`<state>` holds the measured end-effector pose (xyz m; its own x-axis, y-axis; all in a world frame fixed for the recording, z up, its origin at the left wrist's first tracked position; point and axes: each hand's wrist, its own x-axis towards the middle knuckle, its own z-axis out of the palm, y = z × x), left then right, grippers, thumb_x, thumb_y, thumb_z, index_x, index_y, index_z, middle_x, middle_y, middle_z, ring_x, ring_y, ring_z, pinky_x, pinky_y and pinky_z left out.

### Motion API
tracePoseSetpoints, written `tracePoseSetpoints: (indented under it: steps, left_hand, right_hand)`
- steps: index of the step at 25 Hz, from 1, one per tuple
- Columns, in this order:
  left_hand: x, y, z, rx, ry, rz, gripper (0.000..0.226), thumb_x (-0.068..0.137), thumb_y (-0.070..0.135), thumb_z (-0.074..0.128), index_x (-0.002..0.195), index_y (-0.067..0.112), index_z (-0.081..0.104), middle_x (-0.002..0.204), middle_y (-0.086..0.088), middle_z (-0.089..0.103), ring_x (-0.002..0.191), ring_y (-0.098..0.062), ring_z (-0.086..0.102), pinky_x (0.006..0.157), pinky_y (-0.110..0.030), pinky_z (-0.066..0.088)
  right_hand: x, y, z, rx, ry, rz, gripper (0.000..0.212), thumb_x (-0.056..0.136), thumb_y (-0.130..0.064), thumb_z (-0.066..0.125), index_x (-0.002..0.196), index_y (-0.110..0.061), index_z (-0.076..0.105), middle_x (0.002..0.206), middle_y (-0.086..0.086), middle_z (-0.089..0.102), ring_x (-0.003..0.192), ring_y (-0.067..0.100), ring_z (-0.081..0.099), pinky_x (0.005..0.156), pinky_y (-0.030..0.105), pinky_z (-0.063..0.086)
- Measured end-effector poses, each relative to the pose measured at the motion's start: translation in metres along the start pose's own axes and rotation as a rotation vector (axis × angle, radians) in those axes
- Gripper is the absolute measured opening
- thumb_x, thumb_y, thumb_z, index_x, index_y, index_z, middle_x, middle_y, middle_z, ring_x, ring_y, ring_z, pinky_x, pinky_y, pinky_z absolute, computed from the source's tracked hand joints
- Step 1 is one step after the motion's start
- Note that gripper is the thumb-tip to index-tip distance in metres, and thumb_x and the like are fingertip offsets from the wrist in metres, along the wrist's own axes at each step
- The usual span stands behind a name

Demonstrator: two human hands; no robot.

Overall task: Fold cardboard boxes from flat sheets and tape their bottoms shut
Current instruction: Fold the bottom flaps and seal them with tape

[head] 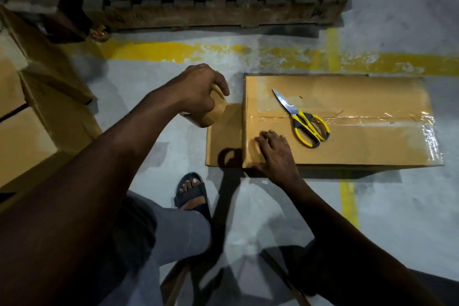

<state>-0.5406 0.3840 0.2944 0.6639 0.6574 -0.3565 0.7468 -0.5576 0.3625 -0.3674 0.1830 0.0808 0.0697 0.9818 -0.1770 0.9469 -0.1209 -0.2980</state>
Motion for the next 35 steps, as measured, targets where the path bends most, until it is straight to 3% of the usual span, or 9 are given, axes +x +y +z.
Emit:
tracePoseSetpoints:
  steps: [2,6,12,16,19,25,30,32,35]
  left_hand:
    - [-0.001,0.008,-0.001,-0.008,0.022,0.006,0.054,0.068,-0.003,0.060,0.110,0.030,0.068,0.106,0.000,0.048,0.113,-0.026,0.051,0.076,-0.030,0.037]
    - [-0.001,0.021,-0.004,-0.032,0.020,0.032,0.054,0.068,-0.003,0.058,0.110,0.031,0.067,0.095,0.004,0.043,0.114,-0.025,0.050,0.076,-0.028,0.035]
    - [-0.005,0.028,-0.003,-0.067,0.008,0.038,0.056,0.070,-0.006,0.054,0.110,0.030,0.067,0.101,0.002,0.044,0.105,-0.020,0.047,0.074,-0.026,0.034]
    - [-0.006,0.028,-0.005,-0.084,0.004,0.040,0.056,0.068,-0.007,0.055,0.110,0.029,0.067,0.097,0.002,0.045,0.099,-0.018,0.047,0.071,-0.026,0.035]
    - [-0.006,0.028,-0.005,-0.079,0.003,0.037,0.056,0.069,-0.007,0.055,0.110,0.028,0.068,0.101,0.001,0.045,0.093,-0.017,0.045,0.070,-0.026,0.035]
    - [-0.006,0.033,-0.004,-0.093,-0.007,0.044,0.056,0.069,-0.007,0.055,0.111,0.027,0.068,0.103,0.001,0.046,0.096,-0.017,0.046,0.070,-0.025,0.035]
    - [-0.004,0.040,-0.002,-0.079,-0.023,0.040,0.056,0.070,-0.007,0.055,0.112,0.028,0.067,0.102,0.000,0.043,0.090,-0.017,0.045,0.067,-0.023,0.035]
    - [0.001,0.046,-0.001,-0.074,-0.027,0.045,0.056,0.069,-0.007,0.055,0.112,0.028,0.066,0.097,0.001,0.043,0.088,-0.017,0.043,0.059,-0.021,0.034]
    - [0.010,0.060,0.003,-0.065,-0.031,0.056,0.057,0.067,-0.006,0.055,0.110,0.030,0.066,0.083,0.008,0.039,0.093,-0.016,0.043,0.067,-0.023,0.035]
  right_hand:
    - [0.005,-0.006,0.001,-0.060,0.018,0.023,0.085,0.067,-0.061,0.077,0.134,-0.018,0.047,0.142,0.014,0.045,0.134,0.035,0.038,0.109,0.055,0.031]
    - [0.006,-0.017,0.000,-0.130,-0.016,0.038,0.083,0.067,-0.053,0.081,0.136,-0.029,0.042,0.144,0.016,0.039,0.133,0.039,0.036,0.106,0.060,0.033]
    - [0.005,-0.022,0.000,-0.168,-0.097,-0.119,0.041,0.074,-0.034,0.081,0.111,-0.038,0.065,0.153,0.009,0.031,0.143,0.048,0.019,0.104,0.078,0.013]
    - [0.006,-0.025,0.000,-0.115,-0.111,-0.155,0.025,0.082,-0.039,0.069,0.106,-0.032,0.070,0.153,0.008,0.030,0.145,0.047,0.010,0.102,0.082,0.010]
    - [0.012,-0.029,-0.003,-0.093,-0.139,-0.123,0.027,0.087,-0.044,0.063,0.109,-0.031,0.071,0.154,0.006,0.030,0.145,0.046,0.007,0.102,0.081,0.006]
    - [0.013,-0.034,-0.003,-0.168,-0.174,-0.111,0.043,0.089,-0.033,0.065,0.131,-0.024,0.057,0.156,0.004,0.030,0.147,0.045,0.004,0.105,0.080,0.008]
    - [0.011,-0.027,-0.009,-0.194,-0.220,-0.210,0.067,0.083,-0.042,0.069,0.143,-0.029,0.041,0.162,0.002,0.014,0.148,0.043,0.005,0.107,0.077,0.013]
    - [0.014,-0.010,-0.020,-0.102,-0.088,-0.154,0.069,0.083,-0.047,0.059,0.144,-0.025,0.039,0.160,0.008,0.022,0.143,0.037,0.025,0.108,0.066,0.027]
    - [0.021,0.038,-0.032,-0.138,0.160,0.198,0.061,0.086,-0.044,0.052,0.142,-0.024,0.042,0.155,0.015,0.031,0.134,0.042,0.034,0.107,0.059,0.027]
